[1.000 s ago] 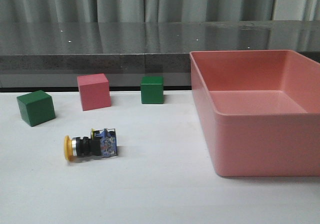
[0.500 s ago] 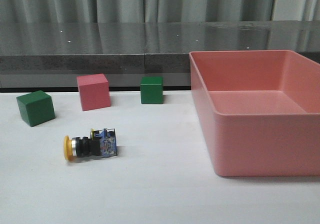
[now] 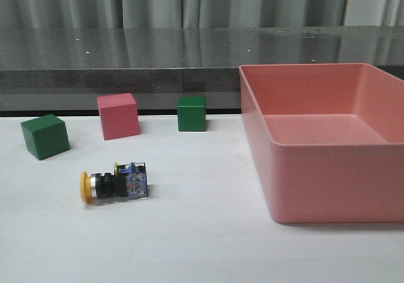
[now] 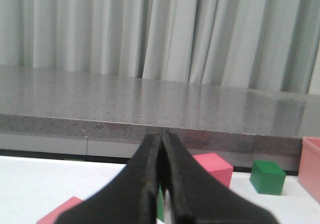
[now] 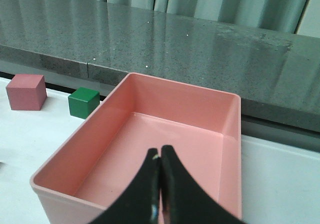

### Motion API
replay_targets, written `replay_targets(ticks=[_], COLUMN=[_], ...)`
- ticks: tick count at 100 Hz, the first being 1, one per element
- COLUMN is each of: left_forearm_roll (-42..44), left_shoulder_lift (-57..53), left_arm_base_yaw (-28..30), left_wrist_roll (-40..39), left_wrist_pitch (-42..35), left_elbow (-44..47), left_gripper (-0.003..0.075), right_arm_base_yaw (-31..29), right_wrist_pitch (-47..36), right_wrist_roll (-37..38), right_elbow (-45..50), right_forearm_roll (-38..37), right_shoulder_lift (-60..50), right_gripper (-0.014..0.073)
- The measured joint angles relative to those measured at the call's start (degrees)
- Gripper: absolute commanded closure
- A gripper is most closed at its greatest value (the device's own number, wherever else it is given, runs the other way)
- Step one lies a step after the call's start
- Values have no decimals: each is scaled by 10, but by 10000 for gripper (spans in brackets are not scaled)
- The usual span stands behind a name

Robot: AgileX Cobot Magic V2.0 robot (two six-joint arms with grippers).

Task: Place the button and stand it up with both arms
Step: 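Withdraw the right gripper upward away from the switch, then move the left gripper down and grasp the lying switch body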

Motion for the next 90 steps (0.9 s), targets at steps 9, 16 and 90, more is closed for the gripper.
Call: replay_targets(ticks=[9,16,90], left_forearm_roll=[-57,-80,-348], left_shoulder_lift=[0,0,595], left_arm_base_yaw=[0,0,-9], left_wrist_roll=[0,-1,670], left_wrist_pitch=[16,68,486], left_elbow=[-3,-17,-418], left_gripper=[740,740,716], right_arm_base_yaw=[0,0,0], right_wrist_pitch=[0,0,25], right_wrist_roll=[0,0,0], right_elbow=[0,0,0], right_forearm_roll=[0,0,0], right_shoulder_lift=[0,0,0], right_gripper=[655,655,655])
